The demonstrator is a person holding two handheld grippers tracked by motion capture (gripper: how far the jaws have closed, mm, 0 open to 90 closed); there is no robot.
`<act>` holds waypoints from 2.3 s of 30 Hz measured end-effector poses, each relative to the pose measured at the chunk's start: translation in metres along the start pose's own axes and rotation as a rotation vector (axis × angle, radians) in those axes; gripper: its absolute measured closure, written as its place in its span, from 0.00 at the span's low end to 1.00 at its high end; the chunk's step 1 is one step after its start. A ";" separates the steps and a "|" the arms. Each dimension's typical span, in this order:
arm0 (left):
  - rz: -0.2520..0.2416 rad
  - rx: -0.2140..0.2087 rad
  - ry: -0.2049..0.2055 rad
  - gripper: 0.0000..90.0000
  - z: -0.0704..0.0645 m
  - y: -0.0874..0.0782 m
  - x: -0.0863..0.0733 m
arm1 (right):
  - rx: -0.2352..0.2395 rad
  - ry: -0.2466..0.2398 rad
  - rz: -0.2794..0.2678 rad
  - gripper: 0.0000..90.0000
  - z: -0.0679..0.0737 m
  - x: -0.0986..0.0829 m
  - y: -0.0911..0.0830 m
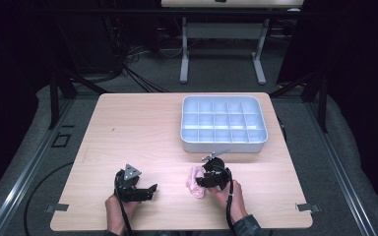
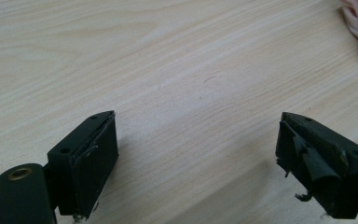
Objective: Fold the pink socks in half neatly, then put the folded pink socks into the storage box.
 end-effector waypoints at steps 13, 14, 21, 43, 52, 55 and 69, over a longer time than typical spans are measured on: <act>-0.042 0.032 -0.001 0.15 0.009 0.001 0.000 | 0.009 -0.004 -0.029 0.82 0.002 0.000 0.000; -0.042 0.032 -0.005 0.15 0.009 0.001 0.000 | 0.016 -0.006 -0.025 0.83 0.001 -0.001 -0.001; -0.021 0.045 0.043 0.10 0.008 0.005 0.002 | 0.065 0.022 -0.082 0.84 0.000 0.003 -0.003; -0.019 0.054 0.043 0.09 0.009 0.006 0.002 | 0.015 -0.009 -0.162 0.85 -0.010 0.009 -0.059; -0.020 0.057 0.040 0.09 0.009 0.006 0.002 | -0.006 -0.007 -0.180 0.85 -0.020 0.008 -0.075; -0.020 0.058 0.040 0.09 0.009 0.006 0.002 | -0.016 -0.003 -0.184 0.85 -0.023 0.009 -0.080; -0.020 0.059 0.038 0.09 0.009 0.006 0.002 | -0.069 0.011 -0.223 0.85 -0.040 0.010 -0.106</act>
Point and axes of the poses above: each handheld gripper's, and its own axes: y roughly forward along the jaws, x roughly out of its top, z roughly to its left, the point moved 7 cm from there along y, roughly forward along the jaws, and after that the axes turned 11 degrees about -y, right-handed, at the moved point
